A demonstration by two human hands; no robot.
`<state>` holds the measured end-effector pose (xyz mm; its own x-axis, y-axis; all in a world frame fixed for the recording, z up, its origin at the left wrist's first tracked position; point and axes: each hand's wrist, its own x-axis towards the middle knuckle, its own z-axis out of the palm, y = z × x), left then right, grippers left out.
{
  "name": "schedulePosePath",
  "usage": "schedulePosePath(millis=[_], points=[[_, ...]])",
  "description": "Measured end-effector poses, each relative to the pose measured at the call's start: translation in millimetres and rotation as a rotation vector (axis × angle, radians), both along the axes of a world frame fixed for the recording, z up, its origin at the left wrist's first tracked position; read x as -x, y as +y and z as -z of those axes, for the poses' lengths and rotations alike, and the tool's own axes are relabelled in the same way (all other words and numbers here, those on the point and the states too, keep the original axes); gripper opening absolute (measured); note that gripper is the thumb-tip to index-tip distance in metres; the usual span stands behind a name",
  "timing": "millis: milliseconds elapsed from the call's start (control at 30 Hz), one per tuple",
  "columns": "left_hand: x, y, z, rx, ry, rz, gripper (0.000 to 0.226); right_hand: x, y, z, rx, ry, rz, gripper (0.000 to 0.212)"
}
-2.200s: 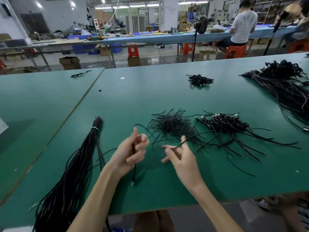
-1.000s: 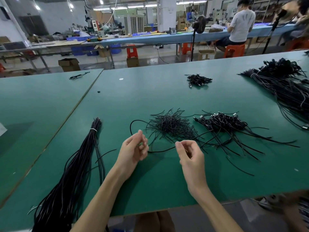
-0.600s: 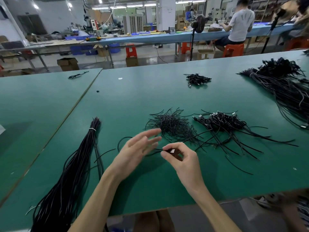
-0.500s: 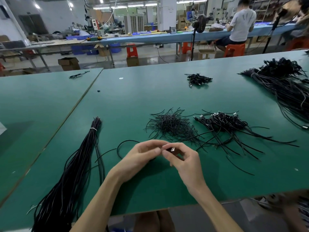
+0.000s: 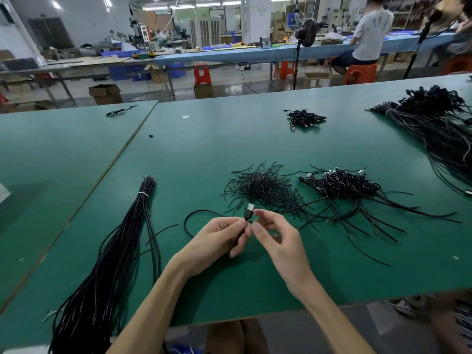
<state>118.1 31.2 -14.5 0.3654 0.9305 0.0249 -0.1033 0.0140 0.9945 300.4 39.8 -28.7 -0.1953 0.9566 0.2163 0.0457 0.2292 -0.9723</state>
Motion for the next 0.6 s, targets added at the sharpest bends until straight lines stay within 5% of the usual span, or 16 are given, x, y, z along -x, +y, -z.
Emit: schedulePosePath(millis=[333, 467, 600], points=[[11, 3, -7, 0.159, -0.651, 0.037, 0.021, 5, -3, 5, -0.021, -0.367, -0.324, 0.049], [9, 4, -9, 0.176, -0.725, 0.013, 0.028, 6, -3, 10, -0.103, -0.648, -0.346, 0.071], [4, 1, -11, 0.193, -0.742, 0.021, 0.020, 8, -3, 7, -0.221, -0.690, -0.363, 0.077]])
